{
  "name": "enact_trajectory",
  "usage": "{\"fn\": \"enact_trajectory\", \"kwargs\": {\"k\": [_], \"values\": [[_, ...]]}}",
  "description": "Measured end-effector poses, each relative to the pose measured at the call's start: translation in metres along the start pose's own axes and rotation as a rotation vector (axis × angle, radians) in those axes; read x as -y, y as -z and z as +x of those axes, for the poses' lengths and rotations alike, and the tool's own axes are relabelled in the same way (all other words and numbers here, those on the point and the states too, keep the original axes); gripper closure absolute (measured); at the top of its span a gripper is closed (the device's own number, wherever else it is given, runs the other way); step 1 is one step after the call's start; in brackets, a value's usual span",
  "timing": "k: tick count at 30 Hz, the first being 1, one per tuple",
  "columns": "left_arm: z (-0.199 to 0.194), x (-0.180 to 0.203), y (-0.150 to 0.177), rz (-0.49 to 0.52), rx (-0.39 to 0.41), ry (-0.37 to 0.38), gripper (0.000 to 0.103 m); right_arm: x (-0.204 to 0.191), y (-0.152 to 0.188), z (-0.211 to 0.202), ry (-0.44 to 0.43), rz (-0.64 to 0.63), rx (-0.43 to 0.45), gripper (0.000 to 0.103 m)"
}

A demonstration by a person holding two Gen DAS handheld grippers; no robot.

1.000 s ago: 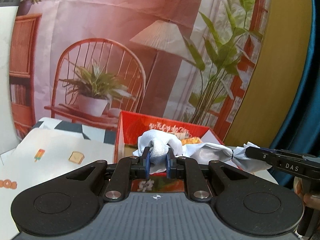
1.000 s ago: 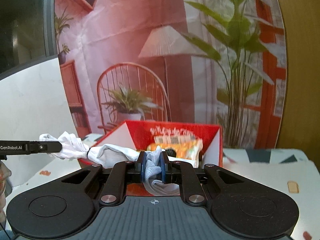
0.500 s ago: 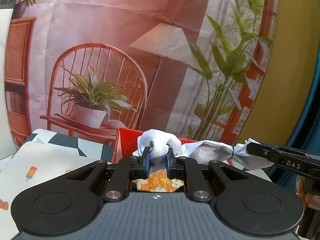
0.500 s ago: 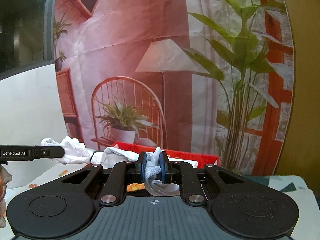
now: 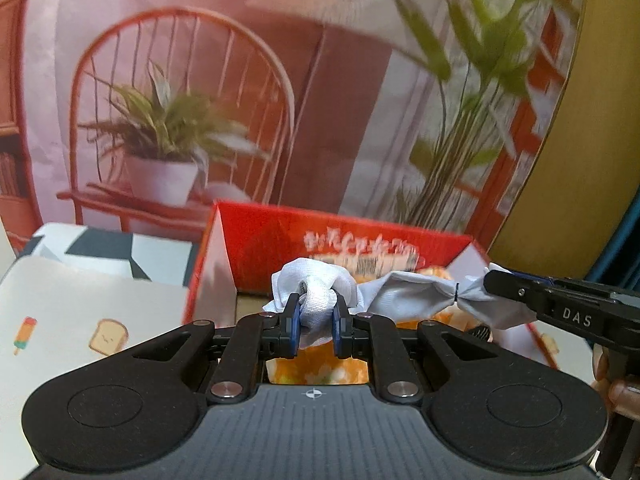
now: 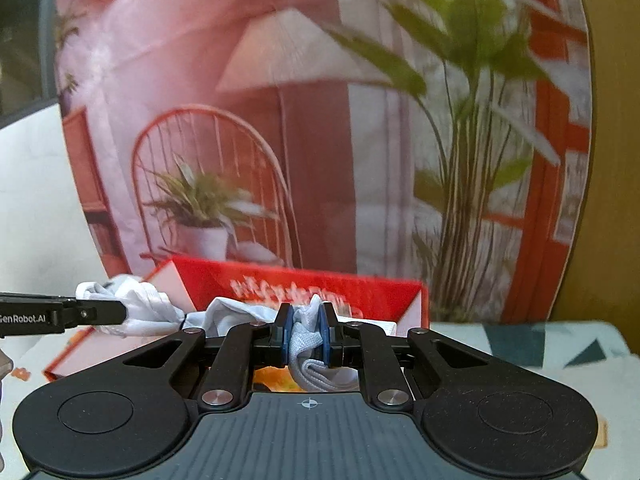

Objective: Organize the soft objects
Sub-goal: 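Carry the white socks over the red box and lower them inside, then open both grippers and move them to the green tasseled item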

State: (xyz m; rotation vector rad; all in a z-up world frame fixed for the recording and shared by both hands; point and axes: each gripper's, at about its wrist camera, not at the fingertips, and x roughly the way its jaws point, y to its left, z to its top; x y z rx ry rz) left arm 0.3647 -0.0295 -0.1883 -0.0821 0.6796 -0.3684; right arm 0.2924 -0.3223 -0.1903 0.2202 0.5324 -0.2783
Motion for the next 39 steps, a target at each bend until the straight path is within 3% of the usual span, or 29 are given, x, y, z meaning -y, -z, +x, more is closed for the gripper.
{"fn": "enact_trajectory", "kwargs": {"k": [15,19,27,32,39], "values": [[0.011,0.008,0.005,0.035,-0.057,0.024,0.083,-0.007,0.024,0.014,-0.015,0.025,-0.086,0.087],[-0.003,0.009,0.003,0.04,-0.033,0.042,0.07,-0.009,0.024,0.002,0.0,0.006,-0.057,0.077],[-0.046,0.016,0.006,0.06,0.022,0.048,0.057,-0.015,0.027,-0.038,0.013,-0.006,0.006,0.062],[-0.082,0.022,0.023,0.064,0.032,0.077,0.056,-0.025,0.038,-0.071,-0.009,0.001,0.044,0.062],[-0.117,0.023,0.072,0.025,0.003,0.098,0.056,-0.043,0.072,-0.109,-0.047,0.022,0.05,0.061]]}}
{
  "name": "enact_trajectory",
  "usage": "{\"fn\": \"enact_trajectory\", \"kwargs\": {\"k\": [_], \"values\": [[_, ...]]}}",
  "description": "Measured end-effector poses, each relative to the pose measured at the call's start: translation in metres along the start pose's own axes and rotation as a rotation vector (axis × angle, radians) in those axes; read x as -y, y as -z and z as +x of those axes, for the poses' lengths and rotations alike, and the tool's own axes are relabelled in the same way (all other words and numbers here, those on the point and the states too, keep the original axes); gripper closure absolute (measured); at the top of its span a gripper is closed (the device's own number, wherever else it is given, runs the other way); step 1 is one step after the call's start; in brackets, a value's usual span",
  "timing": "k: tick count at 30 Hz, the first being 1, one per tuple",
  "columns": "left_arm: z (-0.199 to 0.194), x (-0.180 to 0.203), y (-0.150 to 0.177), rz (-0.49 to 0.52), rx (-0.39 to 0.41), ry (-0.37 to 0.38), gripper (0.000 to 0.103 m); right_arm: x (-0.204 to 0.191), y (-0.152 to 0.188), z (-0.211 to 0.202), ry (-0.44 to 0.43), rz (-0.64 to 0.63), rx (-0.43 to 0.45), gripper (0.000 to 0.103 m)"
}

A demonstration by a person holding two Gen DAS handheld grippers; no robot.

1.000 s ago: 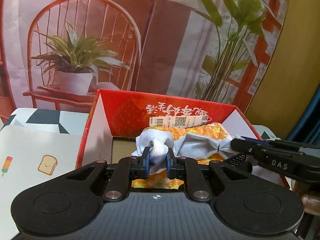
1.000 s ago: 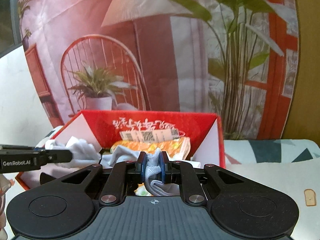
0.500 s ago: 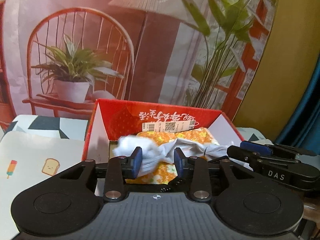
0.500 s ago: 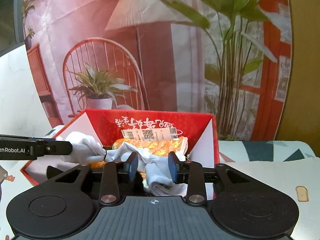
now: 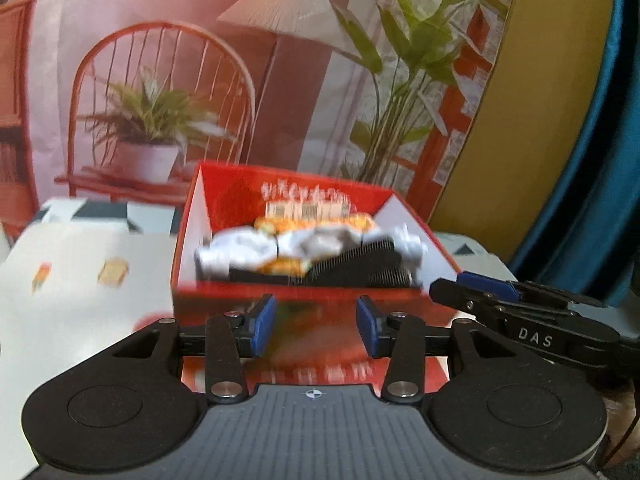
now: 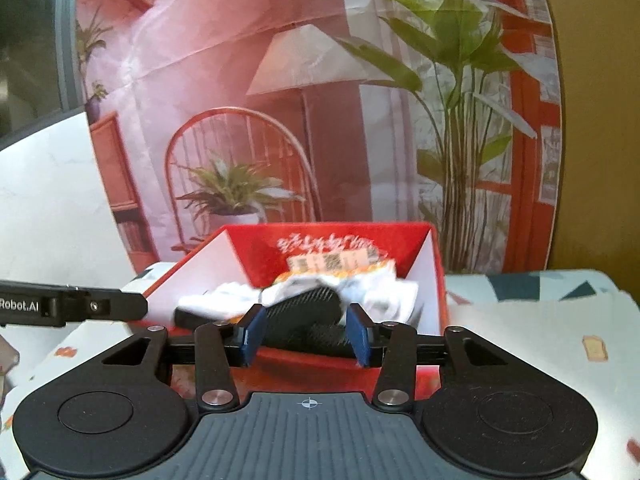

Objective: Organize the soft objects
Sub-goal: 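Open both grippers and move them to the green tasseled item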

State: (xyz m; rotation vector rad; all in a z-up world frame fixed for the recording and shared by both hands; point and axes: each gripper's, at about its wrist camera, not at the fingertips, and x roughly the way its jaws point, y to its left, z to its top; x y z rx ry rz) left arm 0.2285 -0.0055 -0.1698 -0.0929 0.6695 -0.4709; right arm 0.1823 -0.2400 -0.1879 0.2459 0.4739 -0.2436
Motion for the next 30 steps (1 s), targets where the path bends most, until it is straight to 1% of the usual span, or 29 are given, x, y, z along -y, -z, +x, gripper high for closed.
{"fn": "enact_trajectory", "kwargs": {"k": [7,13,17,20,25,30], "values": [[-0.019,-0.005,0.055,-0.067,-0.054,0.016,0.058,-0.02,0.044,-0.022,-0.032,-0.018,-0.078,0.061],[-0.028,-0.01,0.089,-0.106,-0.076,-0.002,0.058,-0.038,0.088,-0.035,-0.051,-0.032,-0.182,0.061],[-0.029,-0.014,0.1,-0.123,-0.089,-0.02,0.058,-0.049,0.108,-0.041,-0.061,-0.058,-0.227,0.061],[-0.031,-0.016,0.108,-0.136,-0.1,-0.032,0.058,-0.055,0.116,-0.045,-0.066,-0.082,-0.239,0.061],[-0.03,-0.016,0.116,-0.137,-0.122,-0.039,0.058,-0.053,0.123,-0.046,-0.066,-0.091,-0.264,0.061],[-0.027,-0.017,0.119,-0.148,-0.138,-0.031,0.059,-0.051,0.127,-0.045,-0.067,-0.082,-0.286,0.061]]}}
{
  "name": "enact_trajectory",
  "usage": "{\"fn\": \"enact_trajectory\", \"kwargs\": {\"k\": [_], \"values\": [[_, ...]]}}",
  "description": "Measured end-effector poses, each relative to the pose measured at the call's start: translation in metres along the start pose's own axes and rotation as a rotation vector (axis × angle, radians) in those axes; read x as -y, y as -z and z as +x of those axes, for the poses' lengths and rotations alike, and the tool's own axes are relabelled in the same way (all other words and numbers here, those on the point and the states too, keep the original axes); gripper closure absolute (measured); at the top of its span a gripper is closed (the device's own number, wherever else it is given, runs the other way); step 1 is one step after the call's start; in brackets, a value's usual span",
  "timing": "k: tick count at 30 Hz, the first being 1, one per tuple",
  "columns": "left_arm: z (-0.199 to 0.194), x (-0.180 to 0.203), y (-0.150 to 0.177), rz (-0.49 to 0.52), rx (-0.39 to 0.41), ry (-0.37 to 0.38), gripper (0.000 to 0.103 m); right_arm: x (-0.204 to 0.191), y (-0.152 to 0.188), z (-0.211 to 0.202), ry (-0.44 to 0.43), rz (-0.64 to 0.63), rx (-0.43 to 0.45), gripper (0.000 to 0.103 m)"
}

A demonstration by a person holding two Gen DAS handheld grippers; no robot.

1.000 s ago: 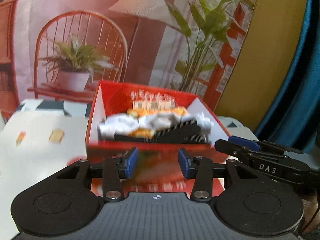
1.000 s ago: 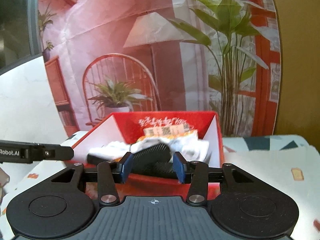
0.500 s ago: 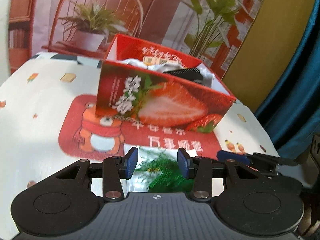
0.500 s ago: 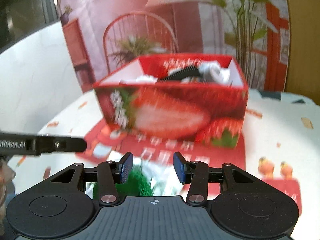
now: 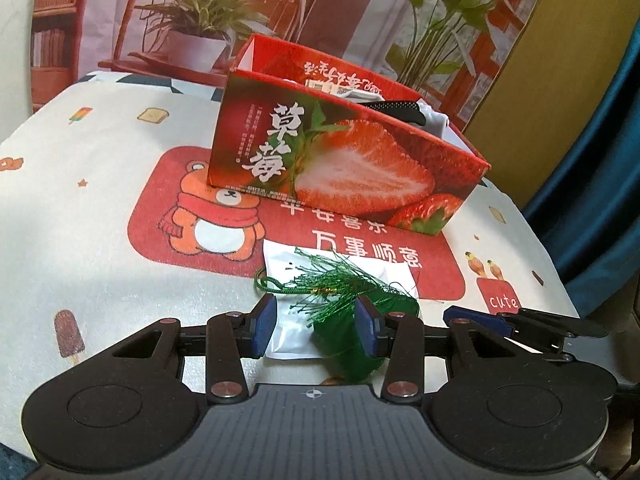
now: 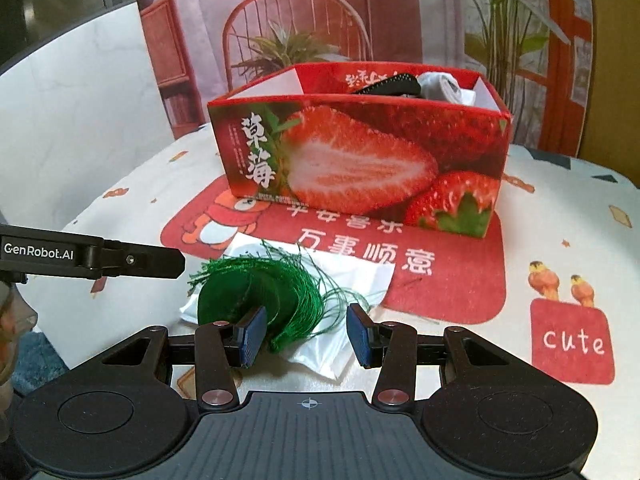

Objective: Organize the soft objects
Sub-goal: 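Open both grippers and move them to the green tasseled item, then grasp the green tasseled item with both grippers and lift it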

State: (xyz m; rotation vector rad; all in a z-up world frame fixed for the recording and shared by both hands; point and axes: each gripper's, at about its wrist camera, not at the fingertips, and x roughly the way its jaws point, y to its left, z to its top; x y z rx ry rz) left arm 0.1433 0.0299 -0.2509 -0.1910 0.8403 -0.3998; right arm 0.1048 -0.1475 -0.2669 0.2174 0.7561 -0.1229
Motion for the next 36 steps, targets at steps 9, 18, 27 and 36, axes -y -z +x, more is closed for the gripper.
{"fn": "enact_trajectory", "kwargs": {"k": [9,18,27,36], "values": [[0.006,-0.004,0.003,-0.034,-0.014,0.021,0.061,-0.005,0.005,0.006,-0.018,-0.017,-0.029,0.061],[0.016,0.001,0.005,-0.04,-0.044,0.086,0.062,-0.011,0.007,0.012,-0.031,-0.068,-0.037,0.061],[0.032,-0.005,0.004,-0.093,-0.084,0.164,0.062,-0.016,0.011,0.018,-0.042,-0.114,-0.048,0.057],[0.046,-0.018,-0.003,-0.157,-0.106,0.223,0.06,-0.025,0.004,0.023,-0.058,-0.206,-0.018,0.048]]}}
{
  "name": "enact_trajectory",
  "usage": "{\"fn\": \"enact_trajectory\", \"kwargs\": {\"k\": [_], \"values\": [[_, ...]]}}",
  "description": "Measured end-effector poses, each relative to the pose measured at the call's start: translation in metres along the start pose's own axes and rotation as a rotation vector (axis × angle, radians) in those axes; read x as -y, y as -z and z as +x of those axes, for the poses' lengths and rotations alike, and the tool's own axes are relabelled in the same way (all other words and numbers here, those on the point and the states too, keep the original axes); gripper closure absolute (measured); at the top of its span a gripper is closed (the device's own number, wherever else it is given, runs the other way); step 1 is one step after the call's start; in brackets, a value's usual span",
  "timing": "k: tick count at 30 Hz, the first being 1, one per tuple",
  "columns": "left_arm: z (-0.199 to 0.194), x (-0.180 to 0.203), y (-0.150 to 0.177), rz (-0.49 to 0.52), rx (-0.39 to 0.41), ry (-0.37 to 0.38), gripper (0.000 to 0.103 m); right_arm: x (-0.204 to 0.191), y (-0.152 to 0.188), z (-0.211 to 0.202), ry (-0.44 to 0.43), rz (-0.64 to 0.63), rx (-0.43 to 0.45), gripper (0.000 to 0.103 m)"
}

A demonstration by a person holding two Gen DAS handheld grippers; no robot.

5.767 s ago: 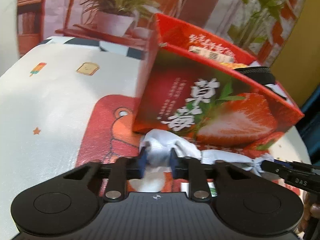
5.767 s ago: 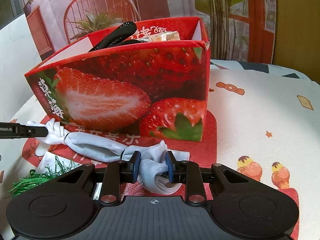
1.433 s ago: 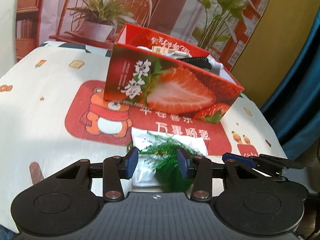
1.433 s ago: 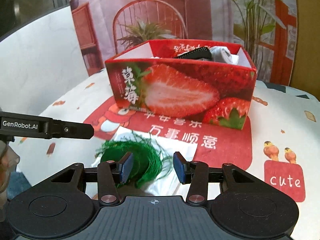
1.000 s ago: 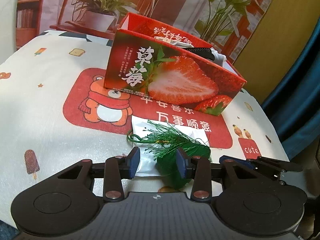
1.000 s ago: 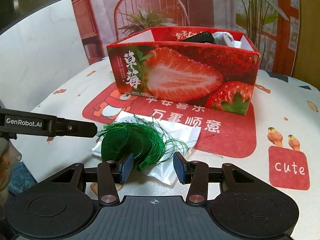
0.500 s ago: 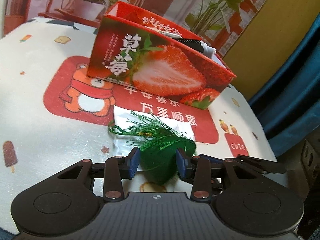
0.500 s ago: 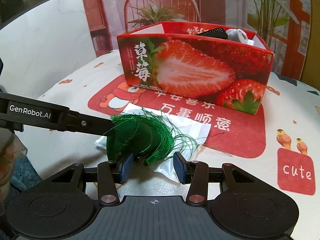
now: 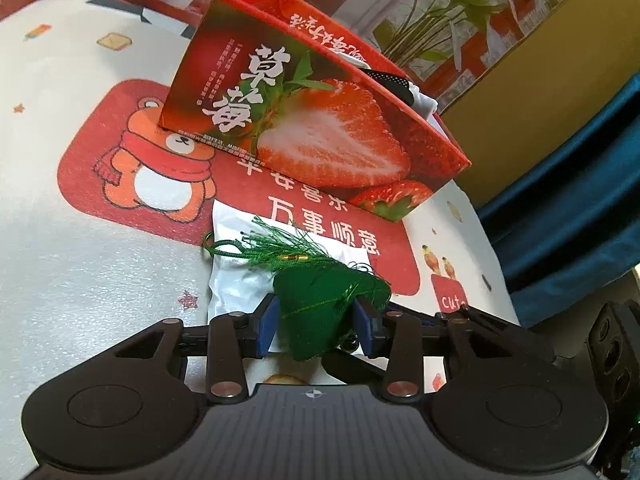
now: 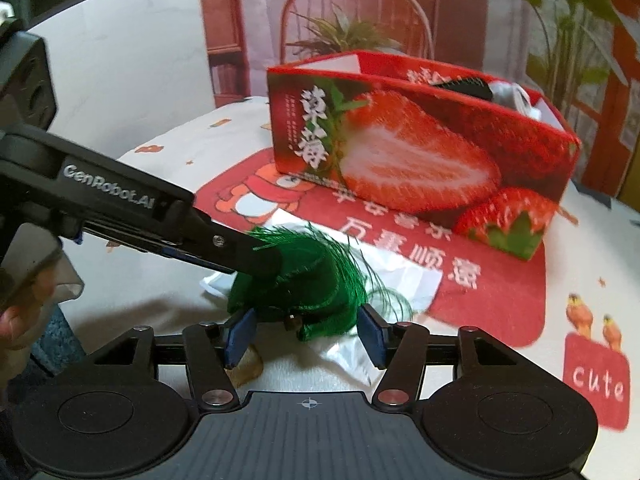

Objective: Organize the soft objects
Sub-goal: 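Grasp the green tasseled item with both grippers and lift it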

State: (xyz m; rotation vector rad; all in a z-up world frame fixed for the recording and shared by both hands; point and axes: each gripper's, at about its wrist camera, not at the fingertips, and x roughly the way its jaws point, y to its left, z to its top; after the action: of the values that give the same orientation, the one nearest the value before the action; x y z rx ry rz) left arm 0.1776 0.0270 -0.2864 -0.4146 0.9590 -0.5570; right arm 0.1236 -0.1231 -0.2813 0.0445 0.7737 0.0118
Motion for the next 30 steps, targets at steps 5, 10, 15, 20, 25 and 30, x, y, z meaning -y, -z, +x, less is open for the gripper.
{"fn": "enact_trajectory", "kwargs": {"k": [5,10,15,20,25,30], "values": [[0.006,-0.003,-0.002,-0.025,-0.015,0.036,0.06,0.0,-0.007,0.007,-0.016,-0.027,0.002,0.048],[0.009,0.0,-0.004,-0.013,-0.014,0.037,0.06,0.002,-0.008,0.013,-0.023,-0.022,0.002,0.046],[0.005,0.009,-0.008,0.032,0.007,0.032,0.061,0.003,-0.009,0.011,-0.023,-0.012,0.013,0.047],[-0.01,0.023,-0.021,0.079,0.065,0.041,0.061,0.005,-0.018,0.001,-0.016,-0.013,0.065,0.048],[-0.03,0.042,-0.042,0.117,0.139,0.04,0.061,0.008,-0.04,-0.014,-0.01,-0.022,0.143,0.048],[-0.052,0.06,-0.073,0.144,0.225,0.05,0.061,0.014,-0.077,-0.03,-0.012,-0.054,0.225,0.048]]}}
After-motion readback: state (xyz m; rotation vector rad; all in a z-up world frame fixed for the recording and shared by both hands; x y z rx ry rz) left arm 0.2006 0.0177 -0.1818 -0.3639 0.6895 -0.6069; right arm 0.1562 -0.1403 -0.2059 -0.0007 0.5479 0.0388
